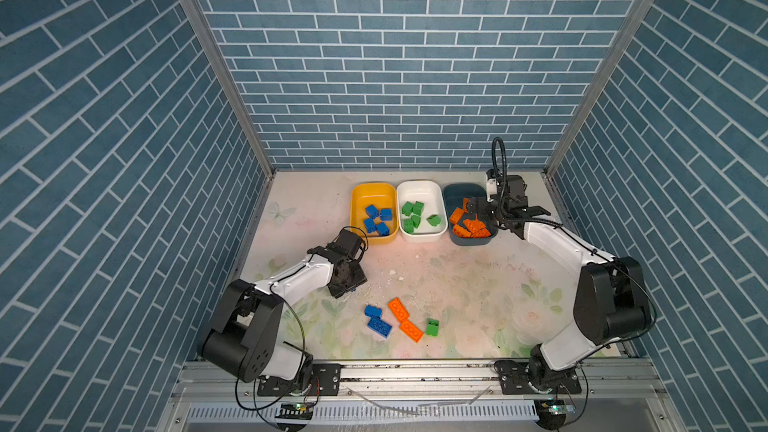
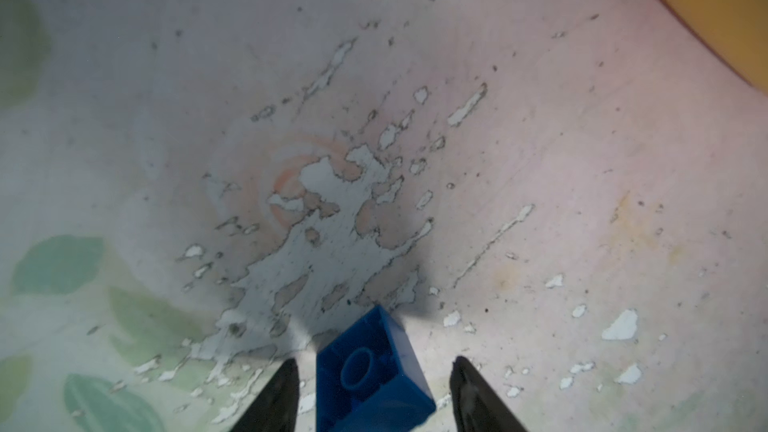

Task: Sort the legos into containers by color
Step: 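Release the orange brick into the teal tub while the left gripper grasps a blue brick, then carry the blue brick to the yellow tub and release it with the left gripper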

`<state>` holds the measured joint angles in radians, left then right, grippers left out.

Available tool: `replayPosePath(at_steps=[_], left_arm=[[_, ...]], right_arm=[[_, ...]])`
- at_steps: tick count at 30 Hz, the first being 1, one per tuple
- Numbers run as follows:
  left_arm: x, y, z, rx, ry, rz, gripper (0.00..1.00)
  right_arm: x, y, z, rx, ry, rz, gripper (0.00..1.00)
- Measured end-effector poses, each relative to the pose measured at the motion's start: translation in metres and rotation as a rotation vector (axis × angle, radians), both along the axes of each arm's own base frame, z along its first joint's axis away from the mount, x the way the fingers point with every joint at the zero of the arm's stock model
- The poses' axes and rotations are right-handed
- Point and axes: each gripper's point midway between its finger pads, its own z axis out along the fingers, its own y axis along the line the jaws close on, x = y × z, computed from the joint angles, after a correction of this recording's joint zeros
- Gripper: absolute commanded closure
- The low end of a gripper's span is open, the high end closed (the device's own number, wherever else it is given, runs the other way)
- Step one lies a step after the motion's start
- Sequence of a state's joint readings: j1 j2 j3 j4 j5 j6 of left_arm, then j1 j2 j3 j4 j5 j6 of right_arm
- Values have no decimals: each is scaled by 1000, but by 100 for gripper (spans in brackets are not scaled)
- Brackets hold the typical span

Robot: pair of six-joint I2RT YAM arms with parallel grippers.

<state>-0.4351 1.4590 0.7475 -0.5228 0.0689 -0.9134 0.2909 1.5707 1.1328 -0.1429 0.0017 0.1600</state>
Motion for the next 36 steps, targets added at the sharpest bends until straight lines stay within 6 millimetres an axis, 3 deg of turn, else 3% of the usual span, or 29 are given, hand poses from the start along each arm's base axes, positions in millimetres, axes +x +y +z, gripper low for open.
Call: replayPosePath(at_steps=[12, 18, 28, 32, 36], left_arm=[[5, -1, -4, 26, 1, -5, 69], [17, -3, 6, 34, -42, -23, 72], [95, -25, 88, 36, -308, -76, 71], [129, -34, 102, 68, -364, -100, 71], [165, -40, 100, 123, -382, -124, 72]], right_arm=[[-30, -5, 10, 29, -44, 17, 1], [-42, -9, 13, 79, -60, -17, 1], [-62, -1, 11, 215, -118, 1, 1], [-71, -2, 10, 233, -140, 9, 1], [-72, -2, 13, 234, -144, 7, 4]])
